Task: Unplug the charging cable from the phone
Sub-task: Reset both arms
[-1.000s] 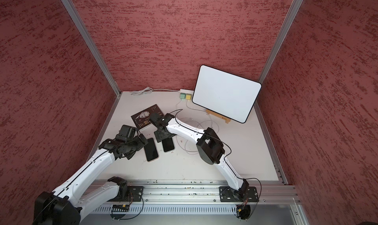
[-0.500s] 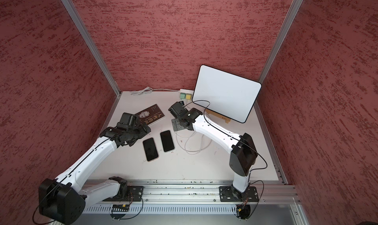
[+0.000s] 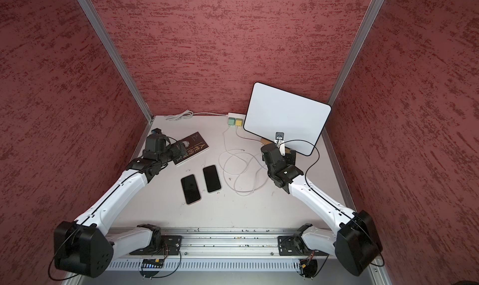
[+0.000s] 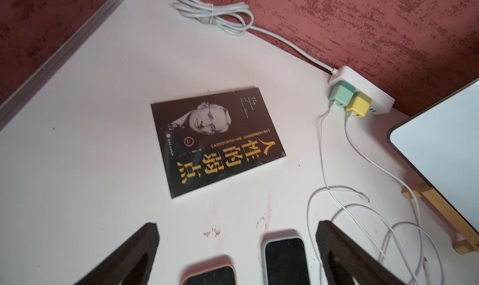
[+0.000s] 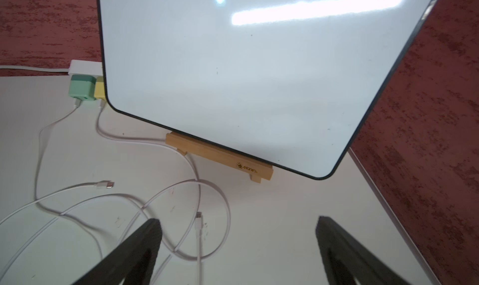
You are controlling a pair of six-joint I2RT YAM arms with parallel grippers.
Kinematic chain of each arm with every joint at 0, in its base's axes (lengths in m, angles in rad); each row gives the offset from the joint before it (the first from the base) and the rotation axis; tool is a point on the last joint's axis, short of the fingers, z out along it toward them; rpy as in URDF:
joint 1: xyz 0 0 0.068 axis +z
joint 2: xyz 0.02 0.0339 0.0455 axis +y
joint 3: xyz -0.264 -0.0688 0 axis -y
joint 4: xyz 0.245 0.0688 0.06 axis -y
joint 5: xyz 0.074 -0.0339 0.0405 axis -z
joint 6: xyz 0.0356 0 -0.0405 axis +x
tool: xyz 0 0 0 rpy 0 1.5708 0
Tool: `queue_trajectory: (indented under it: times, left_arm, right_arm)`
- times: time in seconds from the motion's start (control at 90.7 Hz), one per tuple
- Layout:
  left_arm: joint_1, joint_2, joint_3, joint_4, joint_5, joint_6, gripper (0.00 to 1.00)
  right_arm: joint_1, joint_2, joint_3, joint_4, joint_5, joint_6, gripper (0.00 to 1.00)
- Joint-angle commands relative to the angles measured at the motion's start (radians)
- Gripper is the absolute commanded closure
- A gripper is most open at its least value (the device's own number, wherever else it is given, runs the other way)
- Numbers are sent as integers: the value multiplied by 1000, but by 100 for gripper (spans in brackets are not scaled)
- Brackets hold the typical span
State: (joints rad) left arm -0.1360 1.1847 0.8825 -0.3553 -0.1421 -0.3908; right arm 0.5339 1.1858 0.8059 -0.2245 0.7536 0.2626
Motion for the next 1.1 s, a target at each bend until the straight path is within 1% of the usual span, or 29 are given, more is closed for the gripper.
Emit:
queue_trajectory:
  times: [0.0,0.066,0.121,0.198,0.275,0.331,0.408,0.485,0.584,0.606,0.65,0.683,0.716,0.738,0.793,0.826,0.882,0.948,1.014,1.091]
  left_arm:
    - [80,38,-68,189,-17,147,0]
    - [126,66,-121,260,-23,169,0]
    - [147,81,-188,367,-44,200,0]
    - [160,90,-282,550,-59,272,0]
    - [167,118,-342,724,-58,321,0]
    - [168,149,-363,805,-50,338,0]
    - [164,187,-394,930,-1,346,0]
    - [153,237,-432,1034,19,364,0]
    - [138,348,-542,1350,46,388,0]
    - [124,359,-552,1389,33,411,0]
    - [106,342,-541,1327,14,421,0]
    - [111,355,-543,1357,5,421,0]
    - [113,349,-537,1330,-2,414,0]
    - [117,345,-533,1316,2,405,0]
    - [121,350,-532,1334,4,407,0]
    - [119,346,-530,1315,4,401,0]
    - [120,350,-532,1324,5,406,0]
    - [121,350,-531,1323,7,403,0]
    - [121,349,-529,1320,7,402,0]
    - [121,350,-530,1320,7,402,0]
  right_arm:
    - [-43,-39,-108,313,115,-130,1]
    - [-66,-40,-168,421,144,-189,1]
    - [-86,-32,-208,492,156,-218,1]
    - [-117,-10,-229,515,162,-211,1]
    - [-146,23,-247,533,165,-184,1]
    - [-163,39,-281,598,165,-182,1]
    - [-181,59,-327,691,167,-195,1]
    - [-205,82,-373,791,141,-217,2]
    - [-225,123,-423,942,108,-257,2]
    - [-230,140,-435,987,100,-270,2]
    - [-238,180,-456,1089,83,-300,1]
    - [-244,216,-469,1180,83,-328,1]
    - [-245,248,-485,1267,84,-349,1]
    - [-248,261,-497,1325,67,-359,1]
    - [-258,353,-515,1455,14,-392,1]
    - [-256,392,-510,1515,14,-423,1]
    - [-258,362,-504,1415,-45,-402,1]
    - [-281,351,-518,1406,-198,-415,1]
    - [-297,339,-505,1352,-245,-395,1]
    - [-349,318,-473,1249,-325,-348,1]
